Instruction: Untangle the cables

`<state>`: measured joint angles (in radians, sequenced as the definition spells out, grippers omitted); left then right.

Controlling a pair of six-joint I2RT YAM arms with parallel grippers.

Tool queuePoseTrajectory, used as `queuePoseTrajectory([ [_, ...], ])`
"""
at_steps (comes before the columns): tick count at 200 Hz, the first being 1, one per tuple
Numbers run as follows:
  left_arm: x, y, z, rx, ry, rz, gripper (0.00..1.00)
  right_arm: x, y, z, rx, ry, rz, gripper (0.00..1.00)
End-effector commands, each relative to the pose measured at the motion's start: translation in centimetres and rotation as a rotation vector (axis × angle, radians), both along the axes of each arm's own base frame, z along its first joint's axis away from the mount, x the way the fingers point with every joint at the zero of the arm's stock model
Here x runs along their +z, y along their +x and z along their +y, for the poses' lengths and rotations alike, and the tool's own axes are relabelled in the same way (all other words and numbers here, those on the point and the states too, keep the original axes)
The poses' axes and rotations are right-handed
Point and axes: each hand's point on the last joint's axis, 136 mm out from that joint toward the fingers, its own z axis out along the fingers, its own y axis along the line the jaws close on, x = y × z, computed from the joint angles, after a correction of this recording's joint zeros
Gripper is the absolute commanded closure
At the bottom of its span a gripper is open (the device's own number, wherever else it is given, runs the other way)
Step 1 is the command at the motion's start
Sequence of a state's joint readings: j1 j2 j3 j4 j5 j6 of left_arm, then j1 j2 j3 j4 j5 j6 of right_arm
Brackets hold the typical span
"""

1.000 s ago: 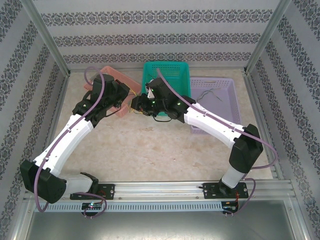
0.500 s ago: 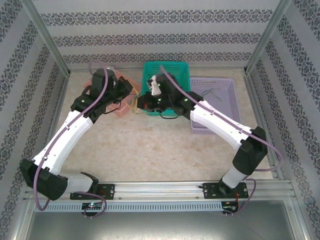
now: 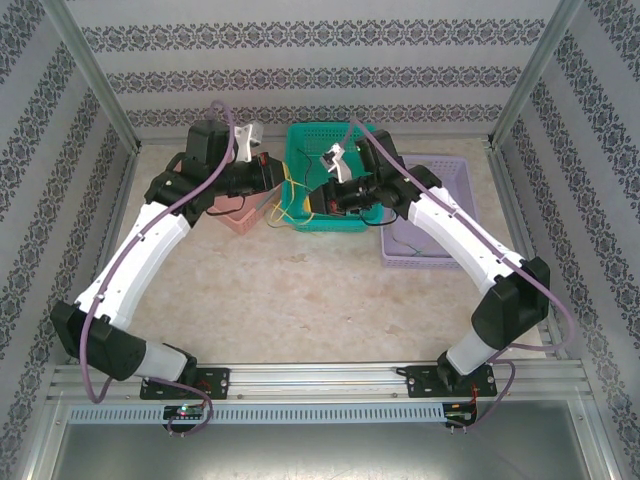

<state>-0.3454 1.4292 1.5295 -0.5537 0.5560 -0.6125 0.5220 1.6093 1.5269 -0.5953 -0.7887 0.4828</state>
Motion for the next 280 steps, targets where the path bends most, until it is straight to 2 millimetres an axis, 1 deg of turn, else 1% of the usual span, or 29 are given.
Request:
queuePoseTrajectory([
  [1, 3.0, 1.3, -0.1, 0.041, -0.206, 0.052, 1.0, -3.3, -0.1, -0.5, 0.052, -0.076, 0.014, 1.0],
  [19, 3.7, 2.4, 0.3, 0.13, -0.306, 0.067, 1.0, -3.8, -1.1, 1.4, 0.105, -0.053, -0.006, 1.0],
  [42, 3.7, 3.7, 0.8, 0.226, -0.39, 0.1, 1.0, -3.8, -2.7, 4.1, 0.161, -0.003, -0.008, 1.0],
  [58, 3.3, 4.3, 1.4, 0.302, -0.449, 0.118, 1.0, -3.0, -3.7, 6.0, 0.183, 0.063, -0.017, 1.0],
  [74, 3.2, 4.4, 2.5, 0.368, -0.454, 0.1, 1.0, -2.2, -4.3, 6.9, 0.181, 0.116, -0.02, 1.0],
  [87, 3.4, 4.2, 3.0, 0.381, -0.425, 0.076, 1.0, -1.9, -4.3, 6.3, 0.148, 0.111, -0.037, 1.0],
  [105, 3.3, 3.7, 3.1, 0.361, -0.379, 0.063, 1.0, -1.7, -3.7, 4.2, 0.085, 0.078, -0.066, 0.79],
  [113, 2.9, 3.4, 3.0, 0.351, -0.352, 0.067, 1.0, -1.5, -3.5, 3.1, 0.061, 0.066, -0.082, 0.7],
  [124, 2.4, 3.1, 3.1, 0.34, -0.312, 0.066, 1.0, -1.0, -3.5, 1.6, 0.035, 0.054, -0.1, 0.63],
  [144, 1.6, 2.6, 3.4, 0.327, -0.243, 0.059, 1.0, 0.5, -4.1, -0.8, 0.002, 0.062, -0.117, 0.55],
  [158, 0.9, 2.6, 3.6, 0.329, -0.207, 0.063, 1.0, 1.9, -4.7, -2.0, -0.016, 0.091, -0.116, 0.51],
  [176, 0.5, 2.6, 3.5, 0.324, -0.195, 0.066, 1.0, 3.4, -4.8, -3.1, -0.063, 0.12, -0.109, 0.49],
  [186, 0.4, 2.6, 3.4, 0.317, -0.195, 0.067, 1.0, 4.1, -4.3, -3.4, -0.102, 0.13, -0.117, 0.48],
  [196, 0.3, 2.6, 3.1, 0.306, -0.188, 0.066, 1.0, 4.8, -3.4, -3.3, -0.144, 0.145, -0.122, 0.47],
  [208, 0.3, 2.4, 2.6, 0.29, -0.18, 0.058, 1.0, 5.7, -2.0, -2.5, -0.182, 0.161, -0.122, 0.47],
  [226, 0.1, 2.2, 2.0, 0.275, -0.175, 0.061, 1.0, 6.3, -0.2, -0.3, -0.194, 0.181, -0.107, 0.51],
  [244, -0.1, 2.1, 1.7, 0.267, -0.17, 0.065, 1.0, 5.7, 0.9, 1.5, -0.194, 0.158, -0.083, 0.53],
  [264, -0.4, 2.0, 1.5, 0.261, -0.163, 0.07, 1.0, 5.4, 2.1, 2.2, -0.209, 0.147, -0.089, 0.55],
  [280, -0.4, 1.9, 1.4, 0.258, -0.161, 0.071, 1.0, 5.4, 2.6, 2.6, -0.209, 0.145, -0.087, 0.6],
])
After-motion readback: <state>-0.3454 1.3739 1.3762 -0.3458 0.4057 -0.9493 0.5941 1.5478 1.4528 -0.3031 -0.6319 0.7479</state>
